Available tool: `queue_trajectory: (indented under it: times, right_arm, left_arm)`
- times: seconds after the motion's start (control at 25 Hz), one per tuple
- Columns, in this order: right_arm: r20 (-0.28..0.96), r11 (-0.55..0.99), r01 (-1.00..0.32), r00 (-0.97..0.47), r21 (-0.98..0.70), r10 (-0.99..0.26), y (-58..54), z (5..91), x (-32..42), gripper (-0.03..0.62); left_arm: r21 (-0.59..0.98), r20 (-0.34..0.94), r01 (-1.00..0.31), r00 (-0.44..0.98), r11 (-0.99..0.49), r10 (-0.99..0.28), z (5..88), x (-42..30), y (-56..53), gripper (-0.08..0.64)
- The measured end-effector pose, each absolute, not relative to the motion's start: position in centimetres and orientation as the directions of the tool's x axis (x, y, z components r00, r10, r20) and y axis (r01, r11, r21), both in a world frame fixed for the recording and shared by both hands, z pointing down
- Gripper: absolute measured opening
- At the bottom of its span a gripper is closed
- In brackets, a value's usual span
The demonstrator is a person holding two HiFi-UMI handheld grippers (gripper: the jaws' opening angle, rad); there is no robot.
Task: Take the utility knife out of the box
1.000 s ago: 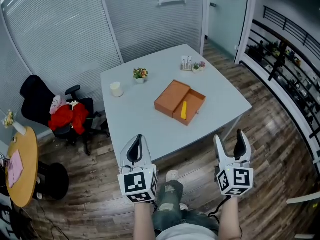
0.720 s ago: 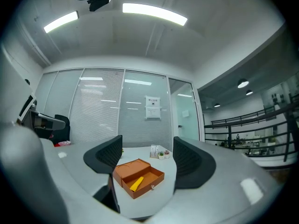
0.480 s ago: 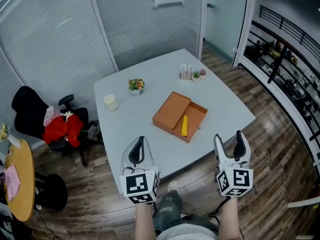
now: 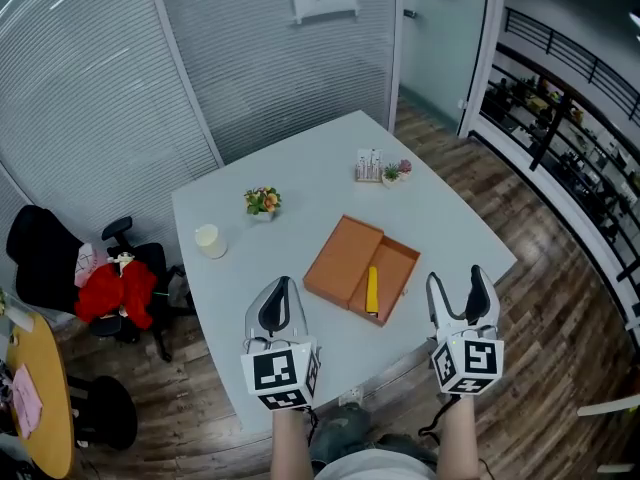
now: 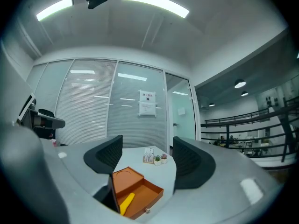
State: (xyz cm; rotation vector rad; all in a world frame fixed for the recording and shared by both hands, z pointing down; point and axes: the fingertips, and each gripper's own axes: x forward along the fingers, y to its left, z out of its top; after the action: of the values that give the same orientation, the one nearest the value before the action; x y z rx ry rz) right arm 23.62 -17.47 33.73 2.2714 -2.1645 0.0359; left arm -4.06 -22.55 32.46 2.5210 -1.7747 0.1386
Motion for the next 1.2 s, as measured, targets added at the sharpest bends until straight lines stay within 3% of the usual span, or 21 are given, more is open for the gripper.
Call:
queue_trajectory:
  times: [0.6,1.2]
  right_arm:
    - [0.15,-0.09,-0.996,0.09,0.011,-0.984,-24.8,37.7,22.7,0.353]
    - [0.351,0.003,-1.0,-0.004,-0.003,-0.937,-27.8,43.1,20.7,0.311]
  left_arm:
    - [0.015,0.175,-0.921,0.385,-0.388,-0.906,35.7,-3.8,-30.2,0.0]
    - [0.043,0.264,-0.93,0.363,-0.365,-0.894,39.6,-4.1,-31.9,0.0]
